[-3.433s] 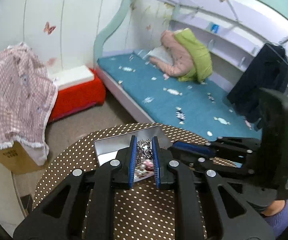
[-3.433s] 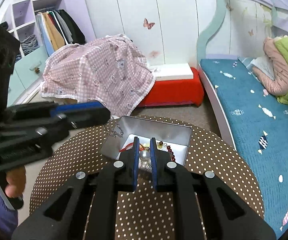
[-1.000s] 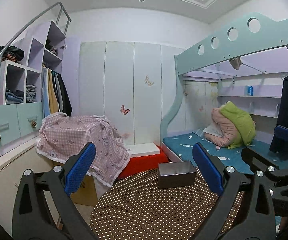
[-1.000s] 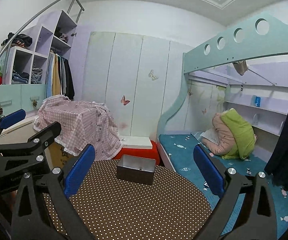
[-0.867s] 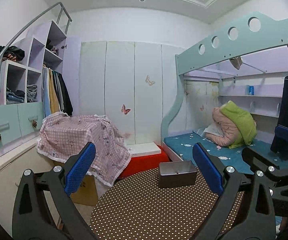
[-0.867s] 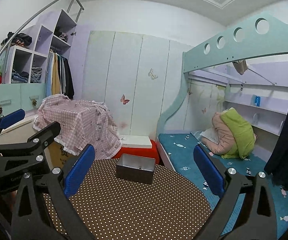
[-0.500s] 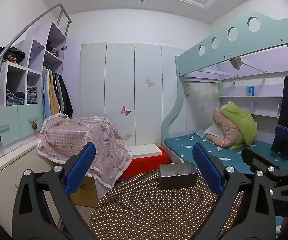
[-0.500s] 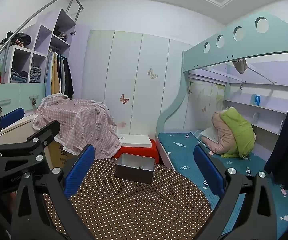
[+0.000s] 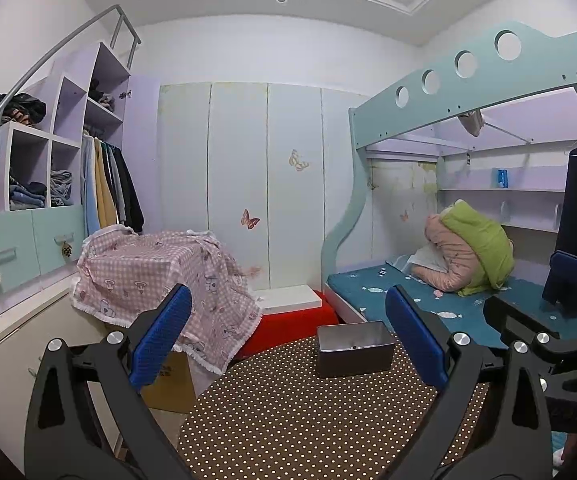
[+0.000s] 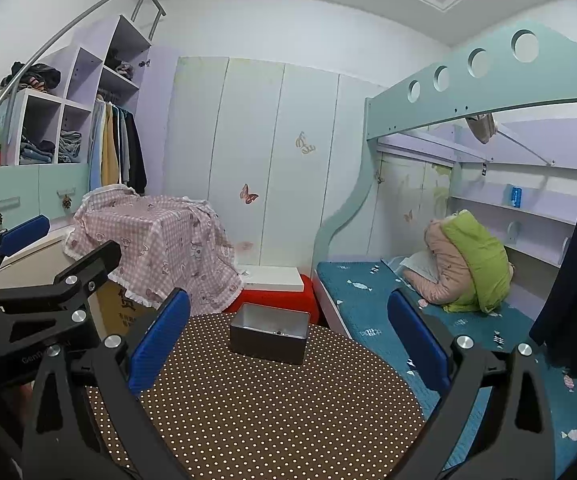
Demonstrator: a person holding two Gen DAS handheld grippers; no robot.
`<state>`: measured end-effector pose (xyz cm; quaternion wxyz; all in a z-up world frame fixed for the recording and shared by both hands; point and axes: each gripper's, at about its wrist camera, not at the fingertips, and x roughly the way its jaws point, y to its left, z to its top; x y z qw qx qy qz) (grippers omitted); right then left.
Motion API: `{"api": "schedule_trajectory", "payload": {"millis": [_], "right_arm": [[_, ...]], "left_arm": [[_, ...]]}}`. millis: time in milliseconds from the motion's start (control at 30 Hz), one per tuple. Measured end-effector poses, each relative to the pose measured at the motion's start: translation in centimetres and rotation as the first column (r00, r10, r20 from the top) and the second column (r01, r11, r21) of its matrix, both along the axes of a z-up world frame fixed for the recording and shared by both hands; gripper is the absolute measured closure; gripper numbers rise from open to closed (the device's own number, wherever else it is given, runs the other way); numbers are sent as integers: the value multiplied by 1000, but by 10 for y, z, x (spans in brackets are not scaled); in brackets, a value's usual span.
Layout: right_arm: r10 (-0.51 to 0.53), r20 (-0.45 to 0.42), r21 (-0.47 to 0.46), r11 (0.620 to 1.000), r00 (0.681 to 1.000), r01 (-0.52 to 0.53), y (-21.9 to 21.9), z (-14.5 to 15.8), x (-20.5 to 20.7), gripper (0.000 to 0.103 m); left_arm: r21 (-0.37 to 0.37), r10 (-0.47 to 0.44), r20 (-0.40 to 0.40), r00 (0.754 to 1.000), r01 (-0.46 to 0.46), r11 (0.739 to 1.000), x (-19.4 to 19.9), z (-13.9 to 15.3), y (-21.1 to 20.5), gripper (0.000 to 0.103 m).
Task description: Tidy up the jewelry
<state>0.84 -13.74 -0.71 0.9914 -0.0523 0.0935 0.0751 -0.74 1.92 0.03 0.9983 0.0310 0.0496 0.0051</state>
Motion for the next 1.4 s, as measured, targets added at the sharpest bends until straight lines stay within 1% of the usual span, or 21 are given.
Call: {"api": "schedule_trajectory", "payload": {"millis": [1400], "right_arm": [[1, -8, 3, 1000, 1000, -1, -3, -4, 2, 8]], "left_arm": [[2, -8, -8, 1000, 8, 1000, 5, -3, 0, 6]]}}
